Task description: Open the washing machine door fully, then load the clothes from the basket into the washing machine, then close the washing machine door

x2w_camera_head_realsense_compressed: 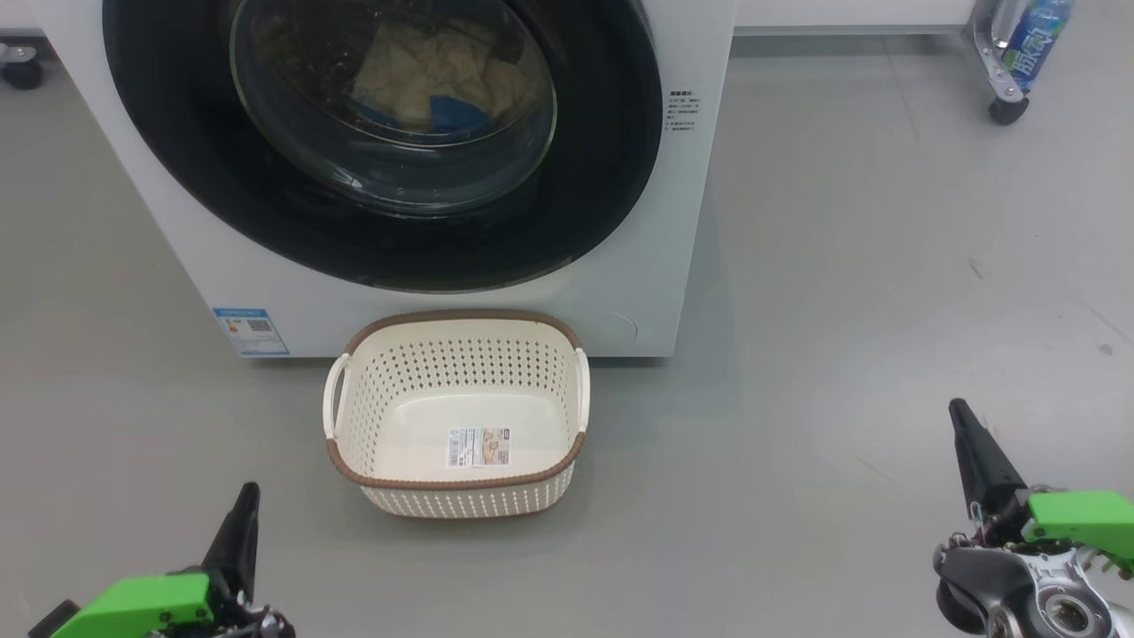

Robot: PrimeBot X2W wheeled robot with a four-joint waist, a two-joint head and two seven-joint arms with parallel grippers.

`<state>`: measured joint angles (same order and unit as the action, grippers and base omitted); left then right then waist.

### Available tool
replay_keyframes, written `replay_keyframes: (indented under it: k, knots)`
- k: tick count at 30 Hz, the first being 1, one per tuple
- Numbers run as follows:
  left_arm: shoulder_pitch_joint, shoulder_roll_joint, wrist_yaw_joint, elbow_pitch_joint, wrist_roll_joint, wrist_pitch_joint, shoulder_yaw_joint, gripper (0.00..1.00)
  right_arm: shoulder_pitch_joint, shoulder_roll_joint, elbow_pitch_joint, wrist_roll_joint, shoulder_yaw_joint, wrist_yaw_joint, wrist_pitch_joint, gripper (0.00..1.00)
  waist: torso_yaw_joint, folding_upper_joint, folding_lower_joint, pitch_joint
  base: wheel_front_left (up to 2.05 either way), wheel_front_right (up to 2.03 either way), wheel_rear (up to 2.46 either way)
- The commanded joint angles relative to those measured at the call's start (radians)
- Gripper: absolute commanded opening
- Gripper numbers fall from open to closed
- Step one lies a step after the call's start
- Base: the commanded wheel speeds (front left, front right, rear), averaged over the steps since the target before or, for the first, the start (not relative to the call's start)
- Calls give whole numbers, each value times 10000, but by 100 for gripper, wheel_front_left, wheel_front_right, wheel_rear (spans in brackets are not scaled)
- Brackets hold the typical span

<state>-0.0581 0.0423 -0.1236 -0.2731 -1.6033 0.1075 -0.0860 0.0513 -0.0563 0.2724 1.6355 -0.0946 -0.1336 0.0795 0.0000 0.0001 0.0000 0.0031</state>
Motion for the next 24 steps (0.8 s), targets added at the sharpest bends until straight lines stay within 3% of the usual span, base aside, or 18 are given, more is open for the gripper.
replay_keyframes:
  k: [1,24]
  knots:
    - [-500,79,-71,278,-51,60,-281,0,537,-173,-295,0,132,29,77,0,-1,-1,0,0,0,0,0]
    - [-499,79,-71,279,-52,59,-280,0,544,-115,-289,-69,50,29,144,0,-1,-1,0,0,0,0,0]
